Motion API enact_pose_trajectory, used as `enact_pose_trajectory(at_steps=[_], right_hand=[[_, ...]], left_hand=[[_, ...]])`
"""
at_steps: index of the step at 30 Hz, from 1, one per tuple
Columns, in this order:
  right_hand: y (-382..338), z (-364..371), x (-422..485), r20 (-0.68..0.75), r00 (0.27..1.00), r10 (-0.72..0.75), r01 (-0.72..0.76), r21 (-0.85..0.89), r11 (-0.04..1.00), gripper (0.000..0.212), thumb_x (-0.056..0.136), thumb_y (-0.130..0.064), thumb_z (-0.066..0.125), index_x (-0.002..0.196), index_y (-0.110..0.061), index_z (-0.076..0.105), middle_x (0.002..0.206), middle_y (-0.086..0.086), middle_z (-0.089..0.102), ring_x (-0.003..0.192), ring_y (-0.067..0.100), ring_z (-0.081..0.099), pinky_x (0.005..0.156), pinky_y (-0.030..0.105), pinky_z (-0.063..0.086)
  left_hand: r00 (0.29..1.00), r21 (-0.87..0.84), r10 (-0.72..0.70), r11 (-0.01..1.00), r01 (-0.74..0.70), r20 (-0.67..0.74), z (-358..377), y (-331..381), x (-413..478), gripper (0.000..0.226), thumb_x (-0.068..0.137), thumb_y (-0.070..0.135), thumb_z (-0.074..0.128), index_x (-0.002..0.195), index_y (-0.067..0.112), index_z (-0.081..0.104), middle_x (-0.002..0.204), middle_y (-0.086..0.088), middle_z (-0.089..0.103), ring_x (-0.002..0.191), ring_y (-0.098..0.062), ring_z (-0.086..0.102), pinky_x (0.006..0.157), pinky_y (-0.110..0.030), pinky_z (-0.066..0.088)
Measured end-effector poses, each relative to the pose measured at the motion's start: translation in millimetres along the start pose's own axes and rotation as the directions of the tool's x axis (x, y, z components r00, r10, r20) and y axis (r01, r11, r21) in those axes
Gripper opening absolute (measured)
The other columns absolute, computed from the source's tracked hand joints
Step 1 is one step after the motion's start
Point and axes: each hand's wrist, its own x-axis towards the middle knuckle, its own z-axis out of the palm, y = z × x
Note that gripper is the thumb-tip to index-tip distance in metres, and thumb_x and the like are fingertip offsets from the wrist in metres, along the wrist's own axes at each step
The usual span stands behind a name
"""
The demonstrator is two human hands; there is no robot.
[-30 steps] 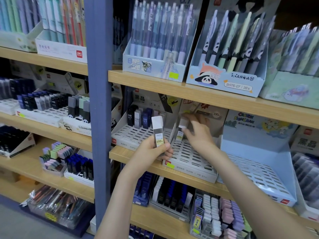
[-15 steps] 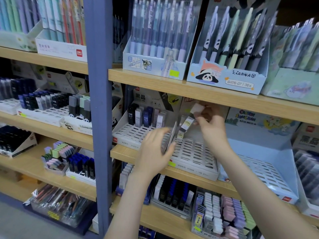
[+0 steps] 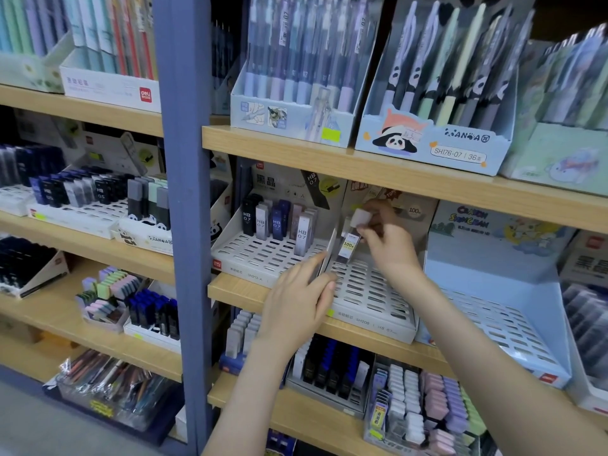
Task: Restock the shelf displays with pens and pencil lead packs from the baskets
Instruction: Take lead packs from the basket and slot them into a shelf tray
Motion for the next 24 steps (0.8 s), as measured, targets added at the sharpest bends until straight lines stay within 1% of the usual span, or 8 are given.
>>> enact_pose_trajectory(at_steps=[3, 8, 11, 14, 16, 18, 20, 24], right_hand=[[0.2, 1.8, 1.1, 0.027, 1.000, -0.004, 0.005, -0.016, 1.000, 0.030, 0.095, -0.016, 0.052, 0.125, -0.017, 0.047, 0.101, 0.007, 0.065, 0.092, 0.022, 0.061, 0.078, 0.029, 0.047], [-2.9, 1.1, 1.0, 0.077, 0.997, -0.024, 0.028, -0.043, 0.999, 0.024, 0.095, -0.022, 0.053, 0.119, -0.021, 0.053, 0.090, -0.001, 0.064, 0.081, 0.013, 0.058, 0.064, 0.023, 0.040], [-0.8, -0.8, -1.3, 0.085, 0.996, 0.005, -0.004, -0.015, 1.000, 0.021, 0.094, -0.020, 0.057, 0.114, -0.022, 0.055, 0.087, -0.005, 0.063, 0.077, 0.006, 0.059, 0.062, 0.011, 0.041], [1.3, 0.1, -4.9, 0.128, 0.991, 0.039, -0.037, -0.014, 0.999, 0.030, 0.093, -0.019, 0.058, 0.123, -0.017, 0.055, 0.099, -0.001, 0.063, 0.091, 0.013, 0.060, 0.075, 0.021, 0.044], [0.3, 1.3, -7.4, 0.146, 0.989, 0.018, -0.003, -0.101, 0.995, 0.032, 0.095, -0.021, 0.054, 0.126, -0.016, 0.051, 0.103, 0.001, 0.059, 0.097, 0.017, 0.056, 0.079, 0.025, 0.041], [-1.2, 2.8, -8.6, 0.165, 0.986, 0.002, 0.039, -0.247, 0.968, 0.032, 0.097, -0.022, 0.050, 0.129, -0.016, 0.048, 0.110, 0.008, 0.056, 0.107, 0.024, 0.050, 0.081, 0.031, 0.038], [-2.7, 4.0, -8.9, 0.166, 0.985, 0.040, 0.020, -0.341, 0.940, 0.035, 0.097, -0.023, 0.049, 0.132, -0.018, 0.044, 0.117, 0.013, 0.052, 0.116, 0.030, 0.042, 0.086, 0.035, 0.036], [-1.9, 4.4, -9.8, 0.170, 0.983, 0.066, 0.000, -0.364, 0.931, 0.040, 0.097, -0.020, 0.050, 0.136, -0.023, 0.041, 0.130, 0.011, 0.046, 0.125, 0.029, 0.035, 0.096, 0.038, 0.034]], left_hand=[[1.000, 0.006, -0.013, 1.000, 0.013, 0.001, 1.2, 0.1, -0.1, 0.033, 0.096, 0.031, 0.037, 0.096, 0.020, 0.068, 0.132, 0.001, 0.057, 0.104, -0.015, 0.058, 0.080, -0.024, 0.039], [0.999, -0.063, -0.031, 0.998, 0.030, -0.014, 0.9, 1.1, -1.2, 0.031, 0.094, 0.033, 0.039, 0.089, 0.020, 0.066, 0.131, 0.000, 0.055, 0.110, -0.016, 0.055, 0.075, -0.024, 0.041], [1.000, -0.044, -0.017, 0.999, 0.016, -0.014, 0.4, 1.6, -2.4, 0.030, 0.094, 0.035, 0.039, 0.094, 0.020, 0.065, 0.132, 0.000, 0.054, 0.107, -0.016, 0.057, 0.074, -0.023, 0.040], [1.000, 0.001, -0.014, 1.000, 0.014, 0.012, 1.0, 0.9, -3.6, 0.035, 0.096, 0.037, 0.036, 0.107, 0.020, 0.064, 0.133, 0.000, 0.053, 0.100, -0.017, 0.060, 0.073, -0.022, 0.039], [0.999, 0.010, -0.032, 0.999, 0.032, 0.029, 0.6, 1.1, -4.0, 0.039, 0.097, 0.038, 0.033, 0.113, 0.019, 0.063, 0.134, 0.001, 0.052, 0.100, -0.017, 0.059, 0.074, -0.022, 0.039], [0.999, 0.012, -0.037, 0.999, 0.037, 0.027, -0.4, 2.0, -4.3, 0.039, 0.097, 0.038, 0.032, 0.111, 0.019, 0.063, 0.134, 0.002, 0.051, 0.099, -0.016, 0.059, 0.073, -0.021, 0.038], [1.000, 0.025, -0.029, 0.999, 0.029, 0.011, -1.4, 3.1, -4.4, 0.036, 0.097, 0.036, 0.033, 0.106, 0.019, 0.064, 0.133, 0.003, 0.052, 0.095, -0.014, 0.059, 0.072, -0.020, 0.036], [1.000, 0.043, -0.020, 0.999, 0.020, 0.001, -1.1, 2.9, -3.6, 0.034, 0.097, 0.034, 0.034, 0.101, 0.020, 0.064, 0.131, 0.003, 0.053, 0.088, -0.014, 0.060, 0.067, -0.019, 0.035]])
